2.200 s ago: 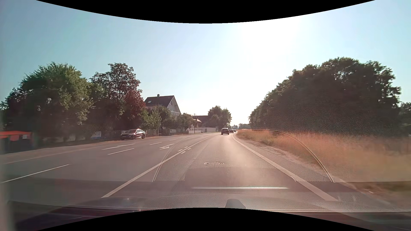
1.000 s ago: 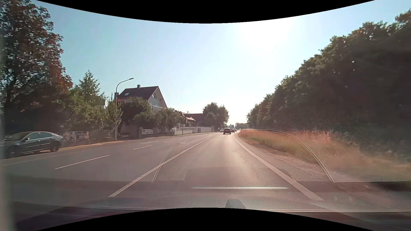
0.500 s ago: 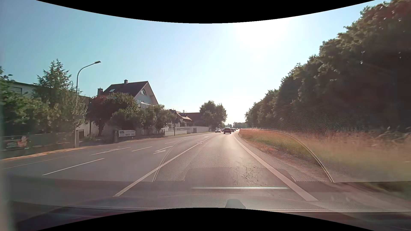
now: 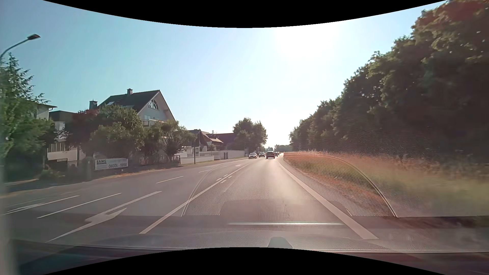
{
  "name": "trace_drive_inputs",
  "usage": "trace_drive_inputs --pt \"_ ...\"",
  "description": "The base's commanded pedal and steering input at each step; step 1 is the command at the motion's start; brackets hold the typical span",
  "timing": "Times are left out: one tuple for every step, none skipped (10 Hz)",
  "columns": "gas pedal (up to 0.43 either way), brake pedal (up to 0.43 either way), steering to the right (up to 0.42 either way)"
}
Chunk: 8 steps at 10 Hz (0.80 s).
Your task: Follow the waypoints while adhering to traffic rules and regulations
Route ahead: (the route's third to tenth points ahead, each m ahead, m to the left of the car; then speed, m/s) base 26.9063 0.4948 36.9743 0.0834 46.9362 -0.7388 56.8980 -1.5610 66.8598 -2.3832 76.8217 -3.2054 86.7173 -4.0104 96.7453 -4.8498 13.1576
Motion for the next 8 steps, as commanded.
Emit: trace_drive_inputs --pt "0.059 0.0 0.006" --pt "0.059 0.0 0.006" --pt "0.059 0.0 0.006" --pt "0.059 0.0 0.006" --pt "0.059 0.0 0.006" --pt "0.059 0.0 0.006" --pt "0.059 0.0 0.006" --pt "0.059 0.0 0.006"
